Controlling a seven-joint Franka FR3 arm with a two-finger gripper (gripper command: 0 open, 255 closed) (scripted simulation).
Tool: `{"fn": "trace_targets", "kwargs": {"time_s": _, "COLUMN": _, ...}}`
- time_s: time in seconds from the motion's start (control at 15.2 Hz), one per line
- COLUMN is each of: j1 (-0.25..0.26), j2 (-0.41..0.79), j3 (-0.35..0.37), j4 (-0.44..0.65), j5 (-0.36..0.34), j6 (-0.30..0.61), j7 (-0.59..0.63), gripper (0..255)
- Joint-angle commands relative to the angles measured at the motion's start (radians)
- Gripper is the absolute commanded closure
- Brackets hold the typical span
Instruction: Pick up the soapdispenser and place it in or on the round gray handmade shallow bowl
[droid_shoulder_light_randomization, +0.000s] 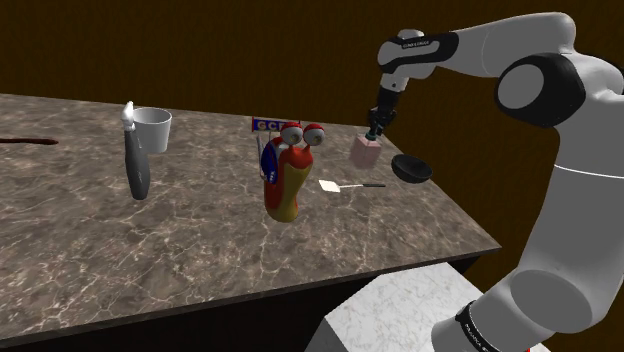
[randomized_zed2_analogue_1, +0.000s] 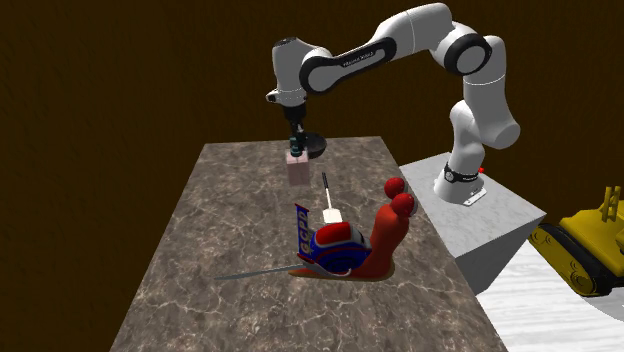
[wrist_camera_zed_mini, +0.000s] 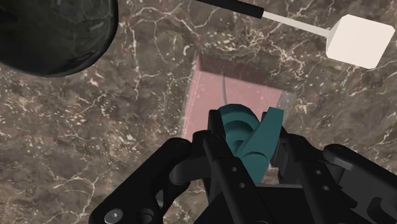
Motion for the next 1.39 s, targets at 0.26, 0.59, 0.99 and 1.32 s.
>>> {"fn": "trace_targets", "kwargs": {"time_s": 0.26, "j1": -0.002, "j2": -0.011, "j3": -0.002, "j4": 0.064, "j5": -0.004, "j6": -0.075, "j7": 0.003, "gripper": 255}}
{"fn": "trace_targets", "kwargs": {"time_s": 0.59, "j1": -0.006, "j2": -0.013, "j3": -0.004, "j4": 0.129, "j5": -0.005, "j6": -0.141, "j7": 0.005, "gripper": 255}}
{"fn": "trace_targets", "kwargs": {"time_s": 0.99, "j1": -0.012, "j2": -0.006, "j3": -0.005, "j4": 0.220, "j5": -0.004, "j6": -0.226, "j7": 0.006, "gripper": 255}}
{"fn": "trace_targets", "kwargs": {"time_s": 1.32, "j1": -0.021, "j2": 0.010, "j3": -0.006, "j4": 0.312, "j5": -0.001, "j6": -0.302, "j7": 0.006, "gripper": 255}}
